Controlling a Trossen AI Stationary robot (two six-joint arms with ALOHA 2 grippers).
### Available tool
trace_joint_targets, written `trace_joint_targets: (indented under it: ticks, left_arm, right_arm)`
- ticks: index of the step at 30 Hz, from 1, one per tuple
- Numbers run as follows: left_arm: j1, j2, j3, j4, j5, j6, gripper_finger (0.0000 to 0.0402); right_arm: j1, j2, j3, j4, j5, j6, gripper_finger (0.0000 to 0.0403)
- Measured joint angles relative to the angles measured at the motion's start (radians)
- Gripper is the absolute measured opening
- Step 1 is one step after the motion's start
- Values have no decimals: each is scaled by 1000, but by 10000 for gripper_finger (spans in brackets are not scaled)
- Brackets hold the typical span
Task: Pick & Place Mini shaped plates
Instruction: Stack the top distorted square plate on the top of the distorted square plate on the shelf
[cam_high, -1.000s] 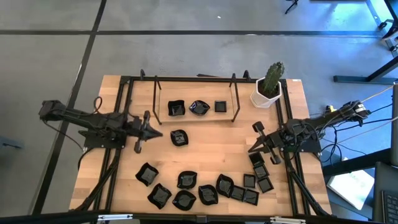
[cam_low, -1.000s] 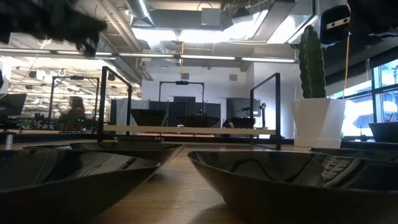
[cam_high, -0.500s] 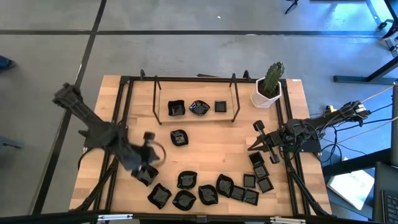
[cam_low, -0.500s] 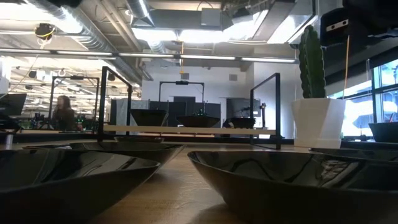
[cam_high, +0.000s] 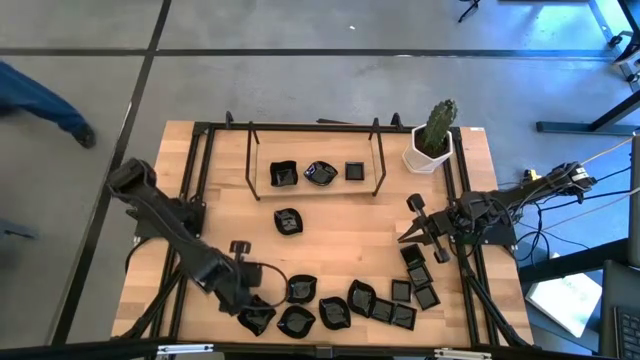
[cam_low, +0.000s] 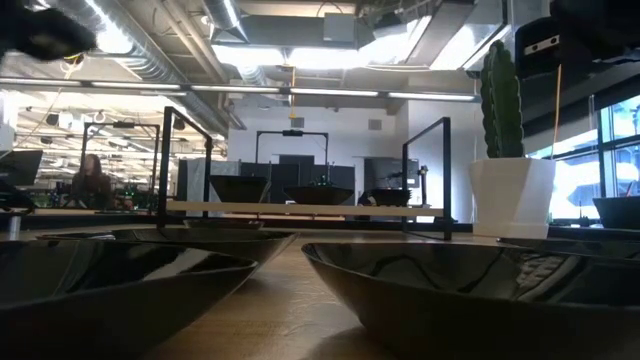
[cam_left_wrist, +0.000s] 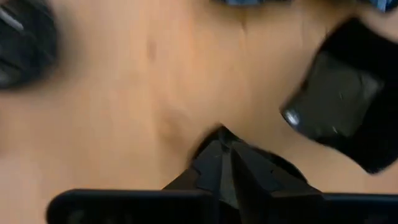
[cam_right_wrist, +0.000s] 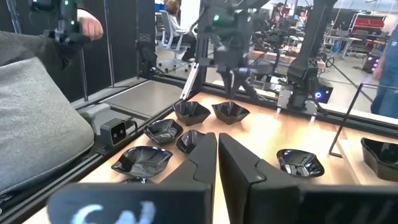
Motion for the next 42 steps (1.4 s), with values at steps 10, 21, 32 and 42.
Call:
trace_joint_targets:
  ticks: [10,21,32,42]
  left_arm:
    - [-27,70,0,-34,165,-159,128]
    - [-107,91,0,-40,213,-162,213]
    - [-125,180,-13,-40,207,-63,212]
    - [-109,203,-13,-42,197,-53,176]
  right_arm:
    - [0,0,0,-8,0,-4,21]
    - [0,0,0,-15,0,-1,21]
    - [0,0,0,-16,0,-4,21]
    - [0,0,0,-16,0,-7,21]
